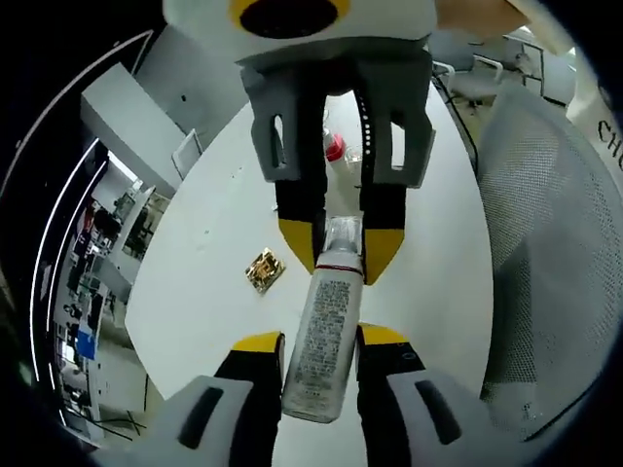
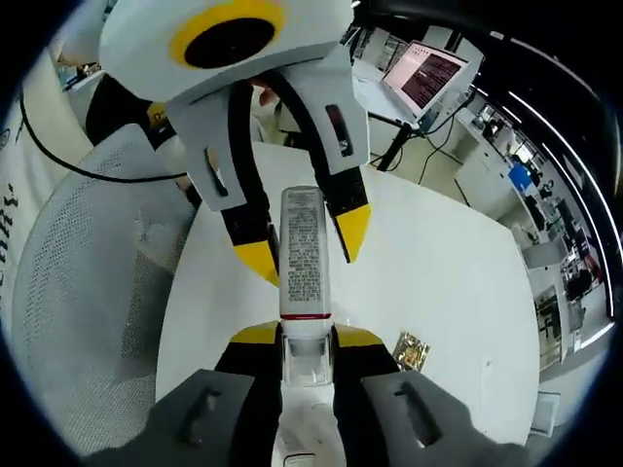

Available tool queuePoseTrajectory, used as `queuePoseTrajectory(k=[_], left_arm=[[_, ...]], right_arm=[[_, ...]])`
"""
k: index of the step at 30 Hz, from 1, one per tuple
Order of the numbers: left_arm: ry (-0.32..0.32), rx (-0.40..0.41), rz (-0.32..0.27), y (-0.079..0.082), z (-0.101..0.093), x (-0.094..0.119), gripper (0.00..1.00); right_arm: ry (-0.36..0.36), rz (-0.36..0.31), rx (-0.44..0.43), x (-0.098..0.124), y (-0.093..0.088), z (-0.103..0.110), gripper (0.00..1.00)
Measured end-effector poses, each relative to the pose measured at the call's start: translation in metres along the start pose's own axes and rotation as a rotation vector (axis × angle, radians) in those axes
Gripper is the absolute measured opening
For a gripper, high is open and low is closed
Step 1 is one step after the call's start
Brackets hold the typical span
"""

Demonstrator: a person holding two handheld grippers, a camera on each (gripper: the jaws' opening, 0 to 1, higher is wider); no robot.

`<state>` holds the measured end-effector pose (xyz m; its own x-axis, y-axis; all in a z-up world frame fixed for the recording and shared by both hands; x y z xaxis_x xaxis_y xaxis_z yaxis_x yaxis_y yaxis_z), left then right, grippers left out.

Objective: Arrange the skincare products in the storage area until every visible bottle or jar stands upright without overlapping.

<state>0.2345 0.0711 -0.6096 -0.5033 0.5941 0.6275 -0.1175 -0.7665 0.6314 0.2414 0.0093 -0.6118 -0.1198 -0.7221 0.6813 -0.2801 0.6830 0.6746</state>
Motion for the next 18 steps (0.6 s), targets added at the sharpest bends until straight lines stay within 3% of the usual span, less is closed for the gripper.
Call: queuePoseTrajectory(k=[9,18], left_arm=[[-0.032,-0.028,-0.031,0.002,-0.018,-0.009,0.2],[-0.037,-0.032,-0.044,0.011,-0.043,-0.001,0.2]], right_arm=[[0.011,0.007,0.02,0.003,-0.012,0.013,0.19],[0.011,-0.049,0.01,0.003,-0.02,0.029,0.2]])
Point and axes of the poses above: the point that each gripper's makers call its tool centre point, and the gripper's own axes: x roughly backward along the fingers, z roughly to its left, y roughly out of its top, the point moved 4 cm from there along x, roughly backward along the fingers, and after that the axes turned 11 degrees about -z, right-handed, at the moved point
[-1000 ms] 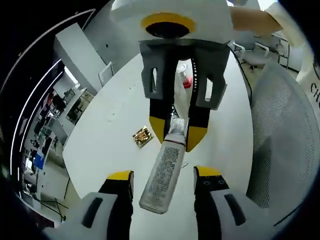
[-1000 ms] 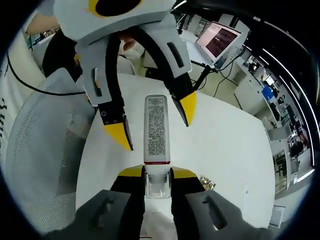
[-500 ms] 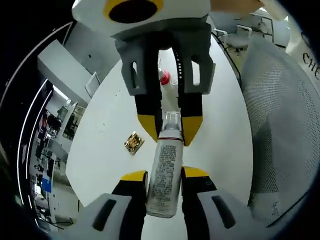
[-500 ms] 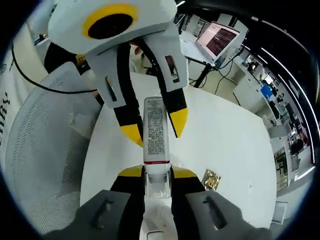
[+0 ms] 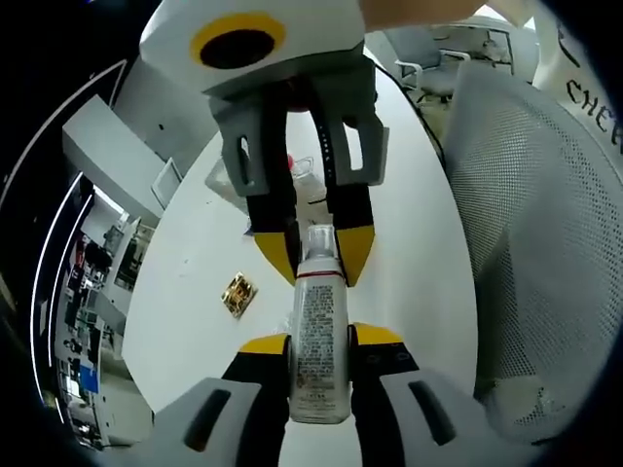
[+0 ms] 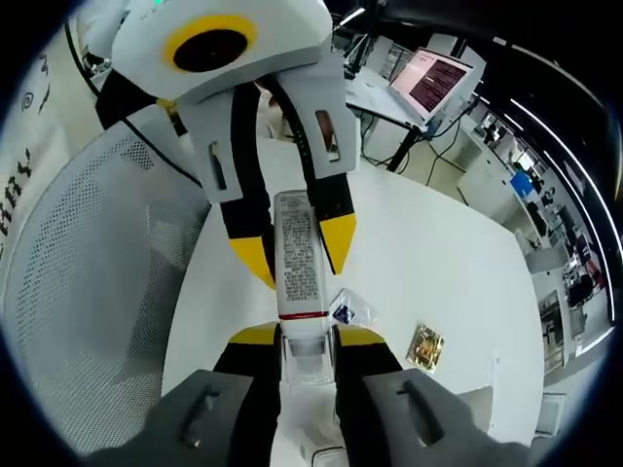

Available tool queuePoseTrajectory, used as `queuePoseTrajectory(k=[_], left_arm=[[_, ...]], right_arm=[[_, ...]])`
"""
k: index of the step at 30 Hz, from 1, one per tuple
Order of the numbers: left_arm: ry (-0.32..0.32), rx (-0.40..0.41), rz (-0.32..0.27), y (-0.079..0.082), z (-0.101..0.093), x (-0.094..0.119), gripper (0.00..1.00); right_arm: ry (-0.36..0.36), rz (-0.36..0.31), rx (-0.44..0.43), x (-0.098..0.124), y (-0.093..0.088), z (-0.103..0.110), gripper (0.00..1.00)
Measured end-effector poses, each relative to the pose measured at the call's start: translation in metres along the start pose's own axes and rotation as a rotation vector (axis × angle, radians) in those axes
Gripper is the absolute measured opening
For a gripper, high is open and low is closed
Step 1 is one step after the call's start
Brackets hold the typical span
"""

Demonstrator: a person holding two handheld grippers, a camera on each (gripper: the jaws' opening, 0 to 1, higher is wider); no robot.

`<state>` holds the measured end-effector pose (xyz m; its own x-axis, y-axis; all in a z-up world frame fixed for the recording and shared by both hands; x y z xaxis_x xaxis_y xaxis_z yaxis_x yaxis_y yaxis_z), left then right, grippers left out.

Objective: Arrange the skincare products in the storage area until every visible bottle or jar stands upright without overlapping.

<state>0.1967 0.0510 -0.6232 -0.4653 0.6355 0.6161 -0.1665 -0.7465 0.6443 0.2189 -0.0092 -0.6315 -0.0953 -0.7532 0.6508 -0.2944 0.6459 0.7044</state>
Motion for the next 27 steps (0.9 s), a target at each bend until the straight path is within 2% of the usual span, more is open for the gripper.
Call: queuePoseTrajectory(k=[2,3,5,10,11,13,17,19,24,27], left_arm=[[-0.006,0.002,-0.002,0.0,-0.002,-0.001,0.2],[0.018,0.028,0.014,0.0,-0.005,0.003,0.19],[0.008,0.017,0.006,0.002,-0.009,0.002,0.19],[0.007,0.032,-0.015,-0.001,-0.008,0.0,0.19],[0.033,0.055,0.001,-0.003,-0.008,0.004,0.19],[0.031,0.059,-0.008,-0.004,-0.01,0.003,0.19],[0.063,0.108,-0.029,-0.008,-0.008,0.003,0.19],[0.115,0.172,-0.031,-0.009,-0.01,0.007,0.19],[0.137,0.228,-0.048,-0.017,-0.008,0.005,0.19],[0.171,0.305,-0.125,-0.012,-0.005,0.001,0.19]], right_arm=[[-0.003,-0.02,-0.005,0.001,-0.002,0.002,0.2],[-0.008,-0.028,-0.013,0.001,-0.004,0.003,0.21],[-0.016,-0.035,-0.024,0.001,-0.006,0.003,0.21],[-0.059,-0.034,-0.05,0.004,-0.02,0.009,0.32],[-0.073,-0.039,-0.062,0.006,-0.022,0.009,0.33],[-0.107,-0.075,-0.114,0.012,-0.023,0.008,0.32],[-0.237,-0.141,-0.189,0.033,-0.02,0.007,0.32],[-0.267,-0.184,-0.222,0.039,-0.017,0.014,0.32],[-0.333,-0.238,-0.349,0.046,-0.023,0.03,0.3],[-0.375,-0.307,-0.476,0.045,-0.027,0.039,0.3]])
Point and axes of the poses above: the point that each gripper's makers call its tool centre point, and the gripper's own axes: x roughly backward along the fingers, z roughly to its left, y roughly out of its top, the point moved 4 cm from there along x, roughly backward along the fingers, and after that the axes turned 11 degrees about -z, right-handed, at the moved point
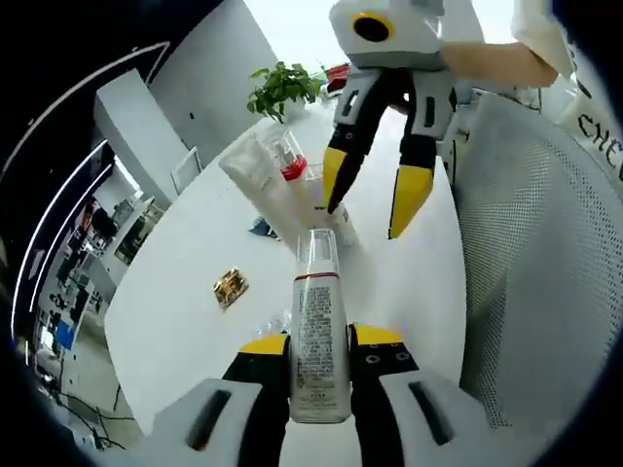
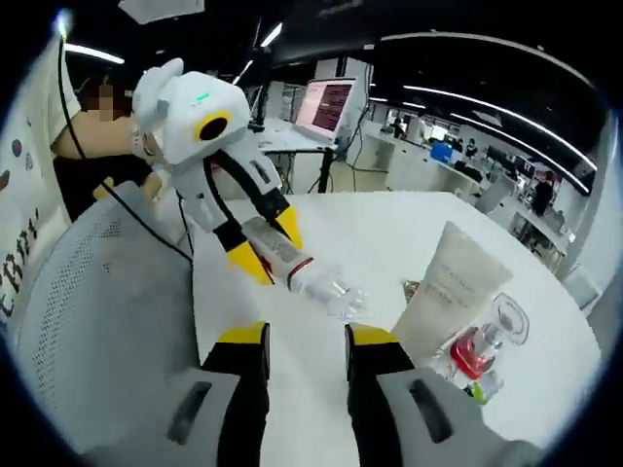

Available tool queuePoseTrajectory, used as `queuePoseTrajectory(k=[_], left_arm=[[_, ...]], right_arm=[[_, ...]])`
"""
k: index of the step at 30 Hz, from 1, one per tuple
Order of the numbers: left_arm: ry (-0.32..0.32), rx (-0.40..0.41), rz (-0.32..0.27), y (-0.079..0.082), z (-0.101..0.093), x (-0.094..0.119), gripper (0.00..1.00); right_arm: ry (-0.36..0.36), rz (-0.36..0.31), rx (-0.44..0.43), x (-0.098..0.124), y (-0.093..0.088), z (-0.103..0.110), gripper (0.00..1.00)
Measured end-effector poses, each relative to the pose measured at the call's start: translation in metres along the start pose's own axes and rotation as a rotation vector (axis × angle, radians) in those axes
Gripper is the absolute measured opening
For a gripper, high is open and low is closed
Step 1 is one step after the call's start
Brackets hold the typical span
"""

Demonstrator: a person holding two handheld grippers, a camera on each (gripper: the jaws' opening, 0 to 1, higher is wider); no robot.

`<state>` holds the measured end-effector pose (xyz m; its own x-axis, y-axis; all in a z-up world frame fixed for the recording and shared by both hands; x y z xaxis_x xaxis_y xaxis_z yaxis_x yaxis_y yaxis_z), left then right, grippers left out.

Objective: Arrange the skincare products in the storage area until every visible bottle or jar stands upright without overlapping.

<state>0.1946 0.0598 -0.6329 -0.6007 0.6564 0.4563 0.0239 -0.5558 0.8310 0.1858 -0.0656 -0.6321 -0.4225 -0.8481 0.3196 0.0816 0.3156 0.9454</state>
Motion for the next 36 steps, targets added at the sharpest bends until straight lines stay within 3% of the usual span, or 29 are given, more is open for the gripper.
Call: queuePoseTrajectory(k=[4,5,7,9,14,16,18,20,25,29,32,36], left_arm=[[0.013,0.072,-0.068,0.006,-0.001,-0.005,0.19],[0.015,0.106,-0.081,0.007,-0.001,-0.006,0.19],[0.023,0.133,-0.106,0.008,0.002,-0.007,0.19],[0.009,0.214,-0.153,0.011,0.0,-0.008,0.19],[0.016,0.291,-0.225,0.02,-0.005,-0.014,0.19],[-0.005,0.394,-0.293,0.029,-0.007,-0.016,0.19],[-0.015,0.416,-0.336,0.035,-0.007,-0.016,0.19],[-0.033,0.452,-0.372,0.042,-0.008,-0.016,0.19],[-0.054,0.465,-0.401,0.047,-0.01,-0.018,0.19],[-0.082,0.475,-0.426,0.053,-0.015,-0.02,0.19],[-0.102,0.5,-0.457,0.058,-0.018,-0.021,0.19],[-0.107,0.496,-0.452,0.057,-0.02,-0.023,0.19]], right_arm=[[-0.085,-0.096,-0.16,0.004,0.0,-0.005,0.3],[-0.129,-0.17,-0.22,0.006,0.005,-0.009,0.29],[-0.147,-0.226,-0.307,0.011,0.007,-0.012,0.27],[-0.176,-0.271,-0.385,0.014,0.008,-0.015,0.29],[-0.179,-0.348,-0.52,0.018,0.011,-0.018,0.27],[-0.181,-0.388,-0.568,0.019,0.012,-0.021,0.27],[-0.191,-0.396,-0.577,0.02,0.011,-0.025,0.25],[-0.191,-0.446,-0.65,0.022,0.015,-0.027,0.25],[-0.174,-0.543,-0.774,0.024,0.024,-0.031,0.27],[-0.156,-0.578,-0.815,0.024,0.028,-0.031,0.26],[-0.13,-0.644,-0.926,0.025,0.033,-0.031,0.24],[-0.129,-0.636,-0.928,0.025,0.033,-0.028,0.23]])
Point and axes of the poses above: the point that each gripper's makers call its tool centre point, and the gripper's own axes: x roughly backward along the fingers, z roughly to its left, y roughly out of its top, the point moved 4 cm from there along x, roughly backward along the fingers, and after that the axes turned 11 degrees about -z, right-handed, at the moved point
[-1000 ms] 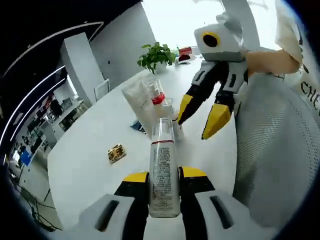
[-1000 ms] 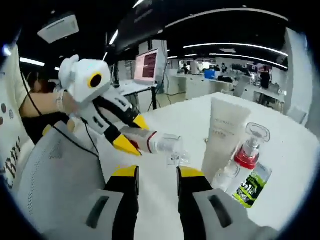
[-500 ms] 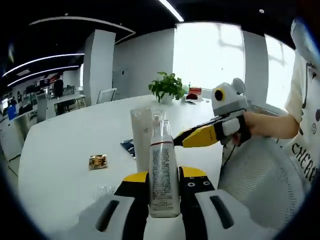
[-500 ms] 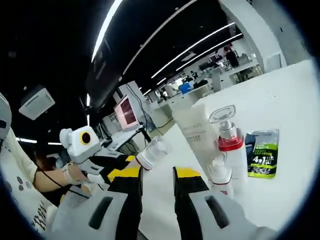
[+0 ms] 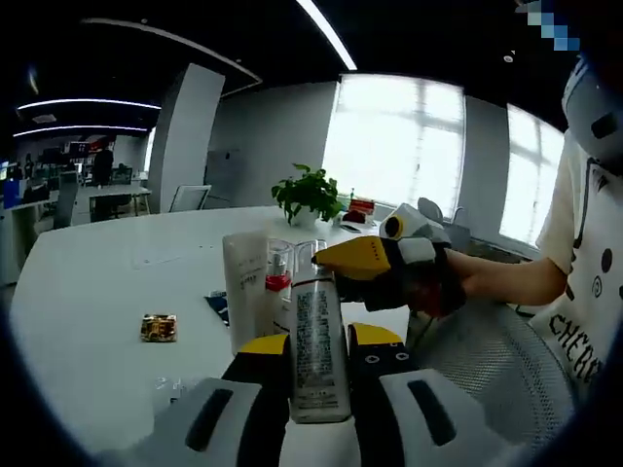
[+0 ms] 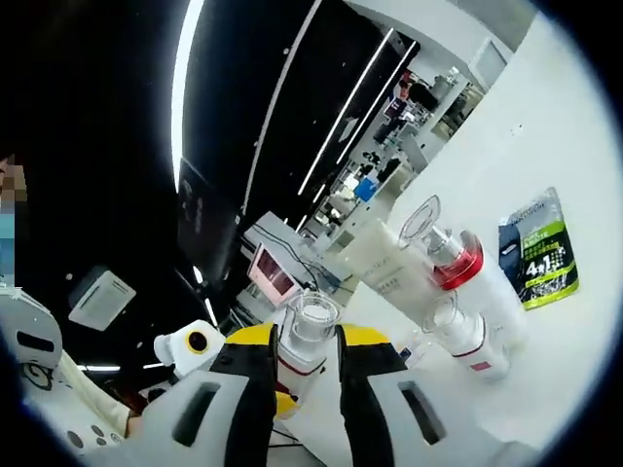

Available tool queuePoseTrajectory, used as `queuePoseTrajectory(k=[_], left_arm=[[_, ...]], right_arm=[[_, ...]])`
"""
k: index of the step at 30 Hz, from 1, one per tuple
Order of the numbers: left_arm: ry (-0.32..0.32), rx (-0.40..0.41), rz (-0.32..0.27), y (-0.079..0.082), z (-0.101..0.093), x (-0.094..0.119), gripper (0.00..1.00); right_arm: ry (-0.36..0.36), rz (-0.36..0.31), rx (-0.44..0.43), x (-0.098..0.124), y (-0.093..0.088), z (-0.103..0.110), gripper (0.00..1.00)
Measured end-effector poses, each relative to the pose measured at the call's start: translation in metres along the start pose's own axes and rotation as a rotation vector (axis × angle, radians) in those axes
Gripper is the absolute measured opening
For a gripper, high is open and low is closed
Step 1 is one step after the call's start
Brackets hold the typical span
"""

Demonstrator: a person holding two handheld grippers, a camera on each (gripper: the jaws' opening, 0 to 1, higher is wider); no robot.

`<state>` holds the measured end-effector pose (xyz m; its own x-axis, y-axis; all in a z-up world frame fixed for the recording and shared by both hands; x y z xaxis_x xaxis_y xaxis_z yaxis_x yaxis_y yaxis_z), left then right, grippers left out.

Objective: Arrange the skincare products in the storage area until every visible bottle or jar stands upright without overlapping.

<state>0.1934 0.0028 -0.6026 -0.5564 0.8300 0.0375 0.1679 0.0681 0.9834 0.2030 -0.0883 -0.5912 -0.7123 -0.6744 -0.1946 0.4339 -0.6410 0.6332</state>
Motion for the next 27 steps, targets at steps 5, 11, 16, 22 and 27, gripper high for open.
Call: queuePoseTrajectory(k=[5,11,16,22,27], left_arm=[[0.0,-0.007,0.041,-0.01,-0.001,-0.004,0.19],[0.01,0.014,0.102,-0.023,0.0,-0.011,0.19],[0.034,-0.098,0.141,-0.03,0.007,-0.016,0.2],[0.039,-0.227,0.215,-0.041,0.01,-0.024,0.28],[0.029,-0.263,0.228,-0.044,0.012,-0.028,0.29]], right_arm=[[0.014,0.007,0.01,-0.003,-0.002,0.01,0.22],[0.032,0.071,0.224,-0.006,-0.005,0.019,0.2],[-0.001,0.095,0.375,-0.01,-0.004,0.012,0.2],[-0.025,0.133,0.472,-0.013,-0.009,0.003,0.2],[-0.047,0.188,0.645,-0.014,-0.008,-0.003,0.2]])
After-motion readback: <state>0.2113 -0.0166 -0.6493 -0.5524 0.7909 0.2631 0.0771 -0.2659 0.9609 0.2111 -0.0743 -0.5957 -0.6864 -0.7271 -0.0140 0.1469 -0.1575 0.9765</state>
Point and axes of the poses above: the point that each gripper's makers call its tool centre point, and the gripper's own axes: x roughly backward along the fingers, z roughly to its left, y roughly out of its top, the point moved 4 cm from there along x, roughly backward along the fingers, and after that the axes turned 11 degrees about -z, right-handed, at the moved point
